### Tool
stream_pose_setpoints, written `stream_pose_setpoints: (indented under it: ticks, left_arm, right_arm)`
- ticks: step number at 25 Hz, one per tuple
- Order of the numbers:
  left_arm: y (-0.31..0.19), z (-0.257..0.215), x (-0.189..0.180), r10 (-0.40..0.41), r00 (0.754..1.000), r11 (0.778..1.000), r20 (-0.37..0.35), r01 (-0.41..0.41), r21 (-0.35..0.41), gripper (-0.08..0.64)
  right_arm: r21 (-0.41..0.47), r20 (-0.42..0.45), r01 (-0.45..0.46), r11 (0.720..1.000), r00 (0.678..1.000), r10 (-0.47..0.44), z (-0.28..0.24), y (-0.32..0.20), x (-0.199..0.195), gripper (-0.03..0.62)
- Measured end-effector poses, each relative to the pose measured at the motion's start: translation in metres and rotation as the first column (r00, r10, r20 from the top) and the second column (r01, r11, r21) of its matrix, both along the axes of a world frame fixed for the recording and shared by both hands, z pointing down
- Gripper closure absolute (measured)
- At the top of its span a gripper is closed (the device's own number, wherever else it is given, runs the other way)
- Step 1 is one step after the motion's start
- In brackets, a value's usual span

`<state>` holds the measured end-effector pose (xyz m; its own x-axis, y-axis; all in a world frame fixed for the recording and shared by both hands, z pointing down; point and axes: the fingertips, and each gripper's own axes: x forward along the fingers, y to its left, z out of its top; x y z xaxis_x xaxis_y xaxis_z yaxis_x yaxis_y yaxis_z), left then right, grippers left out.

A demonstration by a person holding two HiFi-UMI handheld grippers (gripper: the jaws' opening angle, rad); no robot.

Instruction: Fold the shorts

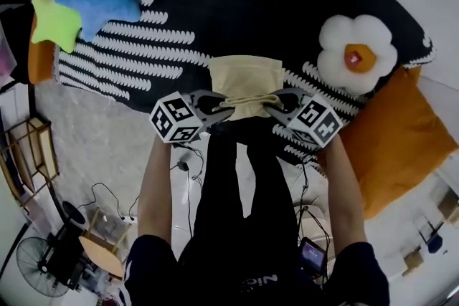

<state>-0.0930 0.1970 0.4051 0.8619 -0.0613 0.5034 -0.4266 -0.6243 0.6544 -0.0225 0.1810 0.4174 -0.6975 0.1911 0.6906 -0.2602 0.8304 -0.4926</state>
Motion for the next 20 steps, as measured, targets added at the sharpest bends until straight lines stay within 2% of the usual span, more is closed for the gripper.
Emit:
stream_pose_setpoints:
  ticks: [3, 7, 9, 11, 14, 16, 18, 20]
  left_arm:
    - [-0.038, 0.019, -0.010, -0.029, 0.999, 0.999, 0.017, 0.029, -0.016, 0.479]
    - [-0.075, 0.039, -0.007, -0.016, 0.998, 0.998, 0.060, 0.020, -0.063, 0.479]
    - [-0.094, 0.060, -0.012, -0.038, 0.991, 0.996, 0.129, 0.048, -0.076, 0.474]
    - [-0.111, 0.092, -0.025, -0.086, 0.968, 0.991, 0.236, 0.108, -0.084, 0.459]
    - [-0.132, 0.130, -0.052, -0.173, 0.894, 0.980, 0.413, 0.200, -0.021, 0.428]
    - [-0.141, 0.137, -0.068, -0.233, 0.850, 0.969, 0.472, 0.242, 0.042, 0.417]
    - [-0.146, 0.130, -0.079, -0.308, 0.827, 0.948, 0.471, 0.311, 0.074, 0.366]
    - [-0.151, 0.108, -0.081, -0.406, 0.813, 0.907, 0.417, 0.414, 0.075, 0.366]
  right_arm:
    - [-0.043, 0.007, -0.039, 0.998, 0.999, 0.039, 0.015, -0.037, -0.008, 0.530]
    - [-0.090, -0.029, -0.105, 0.990, 0.994, 0.103, 0.035, -0.067, -0.004, 0.543]
    - [-0.115, -0.043, -0.163, 0.980, 0.986, 0.159, 0.050, -0.080, -0.005, 0.544]
    - [-0.113, -0.073, -0.241, 0.964, 0.969, 0.234, 0.075, -0.094, -0.009, 0.496]
    - [-0.121, -0.127, -0.377, 0.918, 0.923, 0.362, 0.108, -0.113, -0.009, 0.369]
    - [-0.136, -0.128, -0.467, 0.874, 0.883, 0.452, 0.111, -0.125, -0.004, 0.287]
    - [-0.141, -0.105, -0.553, 0.822, 0.833, 0.543, 0.100, -0.134, 0.009, 0.260]
    - [-0.126, -0.069, -0.617, 0.777, 0.786, 0.614, 0.077, -0.141, 0.034, 0.264]
